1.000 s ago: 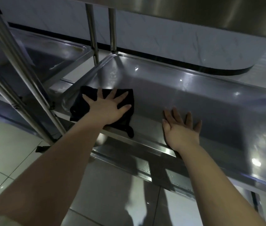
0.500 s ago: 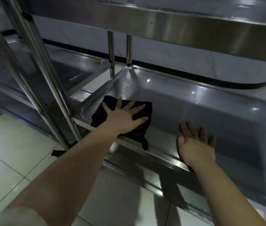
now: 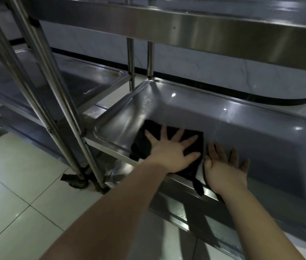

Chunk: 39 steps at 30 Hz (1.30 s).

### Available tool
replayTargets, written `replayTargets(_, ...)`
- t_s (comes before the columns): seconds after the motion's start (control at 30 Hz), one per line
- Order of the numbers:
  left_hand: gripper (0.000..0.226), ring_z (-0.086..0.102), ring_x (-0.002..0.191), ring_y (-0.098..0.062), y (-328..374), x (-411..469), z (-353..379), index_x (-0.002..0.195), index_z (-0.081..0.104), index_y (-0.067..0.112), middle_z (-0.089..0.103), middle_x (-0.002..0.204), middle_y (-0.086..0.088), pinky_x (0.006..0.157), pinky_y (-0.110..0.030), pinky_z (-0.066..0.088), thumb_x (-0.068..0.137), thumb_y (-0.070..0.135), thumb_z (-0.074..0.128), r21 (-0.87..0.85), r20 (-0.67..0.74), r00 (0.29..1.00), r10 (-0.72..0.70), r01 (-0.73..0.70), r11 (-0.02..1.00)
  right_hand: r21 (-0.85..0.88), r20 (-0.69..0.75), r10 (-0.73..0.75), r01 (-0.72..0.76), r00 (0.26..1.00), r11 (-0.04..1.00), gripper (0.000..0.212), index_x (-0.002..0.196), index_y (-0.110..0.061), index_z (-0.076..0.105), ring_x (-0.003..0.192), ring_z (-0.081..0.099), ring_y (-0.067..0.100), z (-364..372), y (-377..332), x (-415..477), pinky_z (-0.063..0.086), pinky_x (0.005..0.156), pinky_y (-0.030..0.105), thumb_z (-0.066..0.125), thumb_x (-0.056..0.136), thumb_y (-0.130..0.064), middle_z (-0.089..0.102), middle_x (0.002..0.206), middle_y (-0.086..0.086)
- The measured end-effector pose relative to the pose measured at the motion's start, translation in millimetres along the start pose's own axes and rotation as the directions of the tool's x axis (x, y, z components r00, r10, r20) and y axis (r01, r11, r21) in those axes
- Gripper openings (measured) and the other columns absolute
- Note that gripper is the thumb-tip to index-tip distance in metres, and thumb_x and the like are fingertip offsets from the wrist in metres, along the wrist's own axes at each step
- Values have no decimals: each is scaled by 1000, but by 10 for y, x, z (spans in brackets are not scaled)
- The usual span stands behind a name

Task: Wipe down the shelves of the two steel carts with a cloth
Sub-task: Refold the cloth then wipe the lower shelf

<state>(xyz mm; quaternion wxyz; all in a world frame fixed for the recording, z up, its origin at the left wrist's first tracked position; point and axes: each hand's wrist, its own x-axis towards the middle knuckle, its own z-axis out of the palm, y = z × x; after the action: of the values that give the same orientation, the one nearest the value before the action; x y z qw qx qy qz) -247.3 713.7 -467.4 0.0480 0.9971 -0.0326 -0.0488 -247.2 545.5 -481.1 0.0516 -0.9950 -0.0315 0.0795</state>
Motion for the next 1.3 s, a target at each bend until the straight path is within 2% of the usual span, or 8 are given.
replayTargets(0.17, 66, -16, 146, -30, 2, 19, 28, 142, 3, 61, -3, 160, 19, 99, -75, -16, 81, 83, 14, -48, -35, 998, 43, -45, 998, 20, 2, 0, 0, 1000, 1000, 56, 153, -38, -7, 149, -11, 29, -8, 32, -5, -5, 116, 59, 13, 101, -42, -14, 161, -17)
replayTargets(0.4, 78, -10, 146, -33, -1271, -39, -207, 145, 4, 55, -4, 160, 17, 100, -79, -7, 75, 88, 11, -47, -15, 926, -378, 377, 925, 35, -30, -14, 15, 999, 999, 55, 153, -39, -5, 149, -8, 31, -24, -10, -42, -5, 115, 61, 13, 102, -43, -12, 161, -17)
replayTargets(0.53, 77, -15, 144, -41, -1107, 4, -196, 146, 1, 55, -8, 161, 13, 97, -81, -8, 76, 86, 11, -71, 1, 874, -486, 485, 872, 25, -20, -12, 12, 1000, 1000, 54, 153, -39, -6, 148, -10, 34, -25, -23, -35, -5, 114, 63, 12, 102, -42, -14, 161, -16)
replayTargets(0.77, 68, -16, 144, -41, 382, 34, 36, 146, 0, 54, -5, 161, 13, 97, -78, -12, 83, 78, 11, -18, -5, 994, -110, 110, 994, -5, 17, -54, 54, 998, 999, 59, 152, -43, -6, 146, -17, 37, -76, 2, -60, -5, 111, 68, 23, 100, -39, -18, 159, -18)
replayTargets(1.03, 71, -28, 142, -30, 350, -473, 89, 141, -11, 59, -16, 157, 23, 103, -69, -20, 76, 84, 4, -56, 82, 997, -12, 17, 998, 112, 2, -86, 86, 996, 990, 55, 152, -44, 10, 148, -14, 34, -81, 107, -16, -10, 112, 64, 26, 100, -34, -5, 162, -18)
replayTargets(1.1, 69, -20, 143, -22, 310, -518, 37, 142, 2, 60, -7, 157, 26, 104, -64, -21, 77, 83, 4, -188, 104, 994, 26, -6, 982, 250, -45, -60, 70, 997, 966, 50, 148, -45, 25, 149, -8, 28, -62, 125, 9, -13, 114, 58, 30, 99, -34, 10, 161, -17)
replayTargets(1.2, 47, 28, 140, -18, 44, -352, -185, 134, 46, 45, 40, 148, 14, 113, -64, 10, 95, 62, 25, -327, -106, 990, -91, 52, 944, 640, -89, 113, -30, 990, 768, 37, 128, -38, 57, 149, 10, 18, -143, 117, 26, -13, 117, 43, 37, 98, -45, 43, 151, -4)
replayTargets(1.3, 45, 24, 142, -26, -291, -171, -289, 141, 39, 39, 40, 149, 3, 106, -72, 4, 97, 51, 39, -126, -135, 946, -296, 280, 952, 635, -63, 92, -31, 994, 772, 39, 115, -37, 61, 148, 11, 22, -206, 75, 25, -16, 113, 47, 51, 88, -63, 52, 142, 2)
